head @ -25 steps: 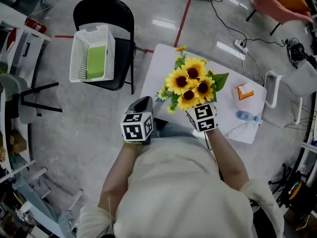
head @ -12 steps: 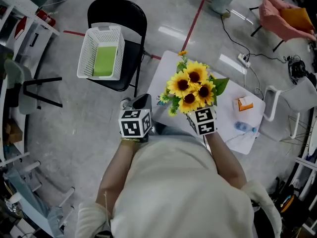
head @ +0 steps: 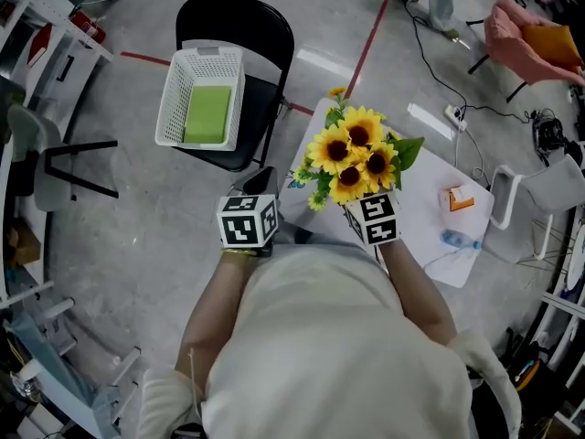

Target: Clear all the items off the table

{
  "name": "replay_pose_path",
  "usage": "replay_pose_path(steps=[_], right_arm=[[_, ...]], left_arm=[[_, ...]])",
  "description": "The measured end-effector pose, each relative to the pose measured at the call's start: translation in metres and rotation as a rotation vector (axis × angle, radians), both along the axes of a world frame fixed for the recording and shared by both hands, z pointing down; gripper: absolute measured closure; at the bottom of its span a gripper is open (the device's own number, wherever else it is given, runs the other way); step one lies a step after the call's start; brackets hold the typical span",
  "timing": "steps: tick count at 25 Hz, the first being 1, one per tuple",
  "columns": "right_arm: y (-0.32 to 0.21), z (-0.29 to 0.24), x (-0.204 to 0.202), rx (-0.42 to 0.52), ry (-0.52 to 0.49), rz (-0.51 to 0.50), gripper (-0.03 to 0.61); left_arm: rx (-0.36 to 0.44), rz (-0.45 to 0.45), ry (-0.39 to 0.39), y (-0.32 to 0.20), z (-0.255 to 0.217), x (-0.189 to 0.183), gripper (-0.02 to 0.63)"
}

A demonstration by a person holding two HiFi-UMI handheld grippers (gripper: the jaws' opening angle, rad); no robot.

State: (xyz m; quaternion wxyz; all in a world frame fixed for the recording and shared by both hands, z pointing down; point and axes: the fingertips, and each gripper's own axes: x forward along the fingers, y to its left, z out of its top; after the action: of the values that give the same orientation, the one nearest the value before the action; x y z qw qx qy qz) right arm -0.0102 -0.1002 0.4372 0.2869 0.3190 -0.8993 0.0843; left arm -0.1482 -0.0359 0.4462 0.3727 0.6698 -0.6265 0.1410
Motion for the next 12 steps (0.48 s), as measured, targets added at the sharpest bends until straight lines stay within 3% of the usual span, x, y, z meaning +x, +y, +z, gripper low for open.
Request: replay_pose_path(steps=[12], right_arm=[[-0.019,-0.007,-0.099,-0.023,-0.014,0.0,0.063]], left_arm=[[-0.021,-0.015,0.012,-0.006,0.003,-0.096,0.604]])
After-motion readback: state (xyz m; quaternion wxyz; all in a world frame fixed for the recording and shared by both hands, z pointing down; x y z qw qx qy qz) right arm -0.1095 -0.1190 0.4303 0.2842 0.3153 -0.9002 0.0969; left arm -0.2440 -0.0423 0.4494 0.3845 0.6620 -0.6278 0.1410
